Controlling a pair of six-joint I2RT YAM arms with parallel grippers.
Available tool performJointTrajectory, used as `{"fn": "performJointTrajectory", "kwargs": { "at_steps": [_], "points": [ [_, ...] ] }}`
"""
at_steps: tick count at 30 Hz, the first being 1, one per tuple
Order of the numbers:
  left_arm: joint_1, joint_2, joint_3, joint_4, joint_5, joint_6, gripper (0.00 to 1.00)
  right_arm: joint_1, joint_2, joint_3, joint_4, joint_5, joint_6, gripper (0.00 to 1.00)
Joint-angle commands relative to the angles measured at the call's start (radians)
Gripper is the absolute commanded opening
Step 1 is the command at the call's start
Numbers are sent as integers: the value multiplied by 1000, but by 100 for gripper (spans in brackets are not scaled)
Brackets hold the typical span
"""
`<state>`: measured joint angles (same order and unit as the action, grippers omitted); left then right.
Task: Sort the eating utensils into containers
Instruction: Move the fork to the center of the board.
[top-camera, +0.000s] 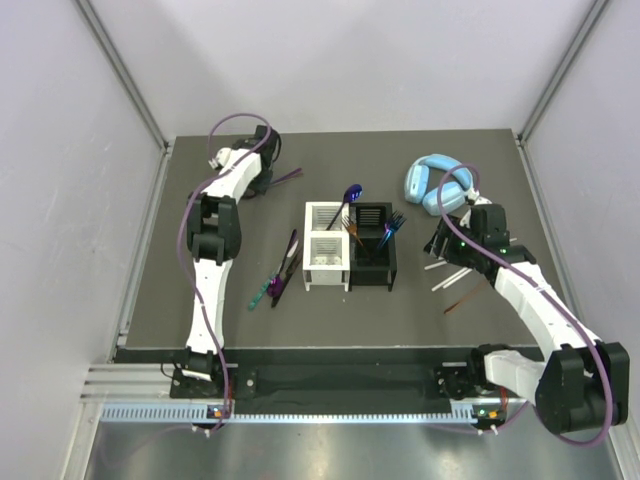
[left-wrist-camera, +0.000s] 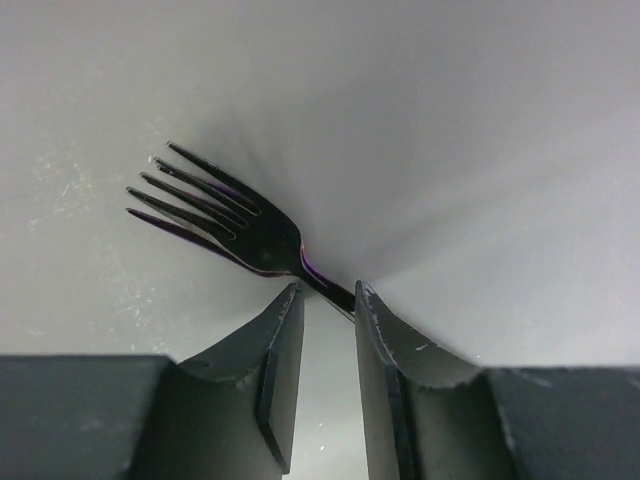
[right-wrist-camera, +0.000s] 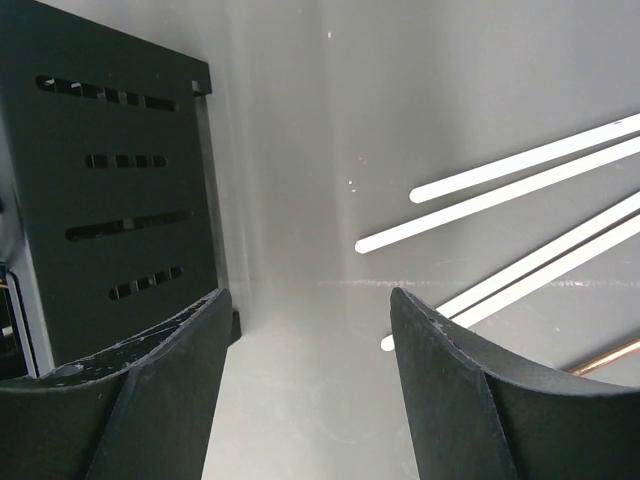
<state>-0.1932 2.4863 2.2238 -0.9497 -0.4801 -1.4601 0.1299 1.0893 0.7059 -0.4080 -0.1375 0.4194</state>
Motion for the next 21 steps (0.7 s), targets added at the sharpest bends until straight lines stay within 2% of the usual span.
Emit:
{"fn": "performJointTrajectory", "kwargs": {
  "at_steps": [1, 7, 8, 10, 11, 18, 21],
  "points": [
    [6, 16, 28, -80, 49, 36, 31, -13, -20, 3, 34, -10, -7, 65],
    [9, 8, 20, -95, 61, 84, 23, -15, -23, 3, 35, -16, -8, 65],
    [9, 6, 16, -92, 64, 90, 19, -15, -22, 4, 34, -17, -7, 65],
    [17, 0, -10, -71, 92, 118, 3, -15, -22, 6, 32, -19, -7, 65],
    [21, -4, -21, -61, 98, 121, 0, -15, -25, 6, 32, -19, -8, 65],
    [43, -72, -148, -24, 35, 227, 0, -18, -25, 0, 37, -22, -8, 65],
    [58, -96, -242, 17, 50, 251, 0, -18, -11, 1, 46, -31, -5, 65]
  ]
}}
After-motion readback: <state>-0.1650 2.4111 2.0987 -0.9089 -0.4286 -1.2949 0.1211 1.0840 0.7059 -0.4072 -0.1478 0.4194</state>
